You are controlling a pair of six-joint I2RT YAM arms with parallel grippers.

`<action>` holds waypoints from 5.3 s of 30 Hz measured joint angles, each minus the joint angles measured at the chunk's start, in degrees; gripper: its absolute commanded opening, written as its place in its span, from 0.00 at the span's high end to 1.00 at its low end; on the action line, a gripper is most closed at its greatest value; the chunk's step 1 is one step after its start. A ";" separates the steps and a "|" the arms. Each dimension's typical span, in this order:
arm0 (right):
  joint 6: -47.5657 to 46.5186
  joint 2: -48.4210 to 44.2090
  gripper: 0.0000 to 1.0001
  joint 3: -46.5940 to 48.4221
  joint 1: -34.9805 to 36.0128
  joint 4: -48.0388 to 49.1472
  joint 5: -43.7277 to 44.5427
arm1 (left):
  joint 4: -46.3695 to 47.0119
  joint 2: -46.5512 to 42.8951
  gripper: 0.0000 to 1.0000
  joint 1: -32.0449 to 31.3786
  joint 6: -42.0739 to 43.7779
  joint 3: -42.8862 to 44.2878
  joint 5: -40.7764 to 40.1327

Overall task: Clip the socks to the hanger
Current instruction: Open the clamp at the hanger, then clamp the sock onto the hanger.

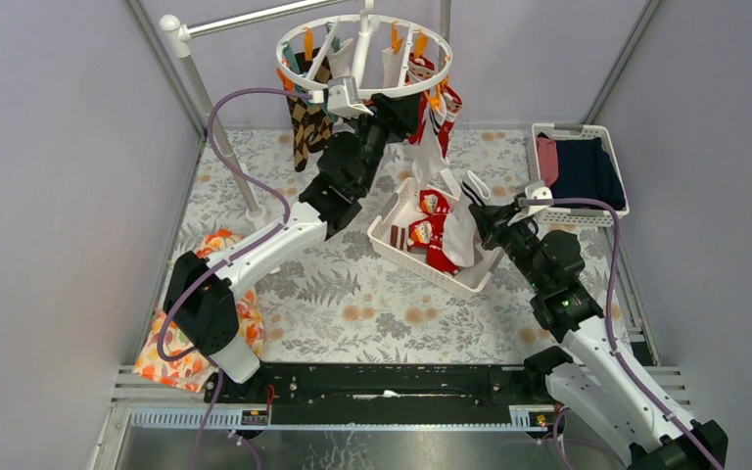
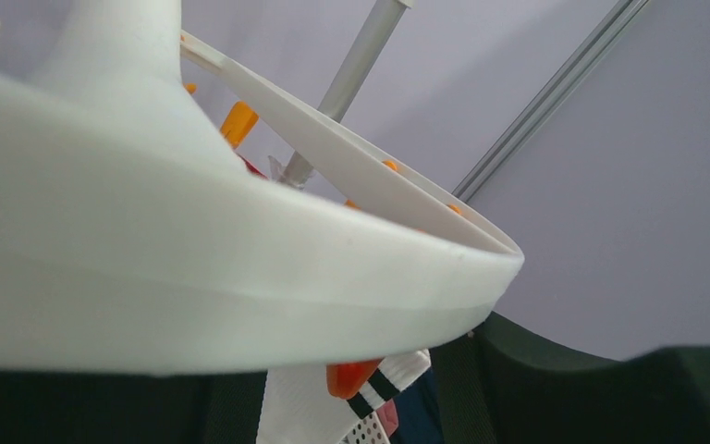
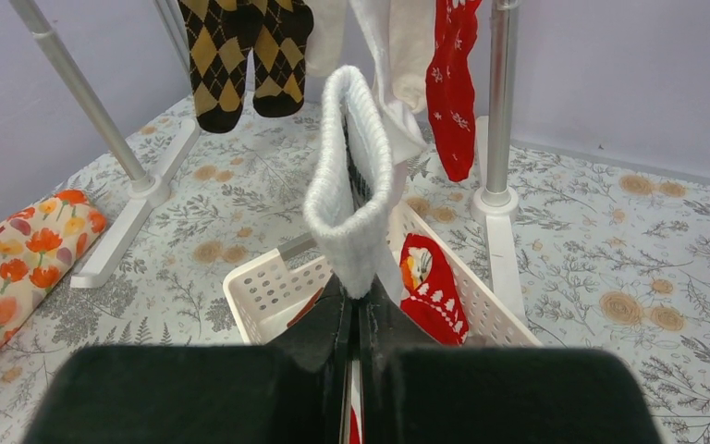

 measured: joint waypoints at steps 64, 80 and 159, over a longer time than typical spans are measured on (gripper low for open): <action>-0.70 35.01 1.00 31.63 9.84 5.90 -18.71 | -3.10 -10.60 0.88 6.16 -7.76 -8.02 8.04; -0.52 35.04 1.00 31.78 13.03 3.10 -0.33 | -8.02 -11.72 0.90 6.36 -8.50 -7.67 8.15; -16.44 49.94 1.00 32.41 28.46 25.83 47.15 | -15.17 -14.23 0.92 6.36 -7.28 -6.56 7.06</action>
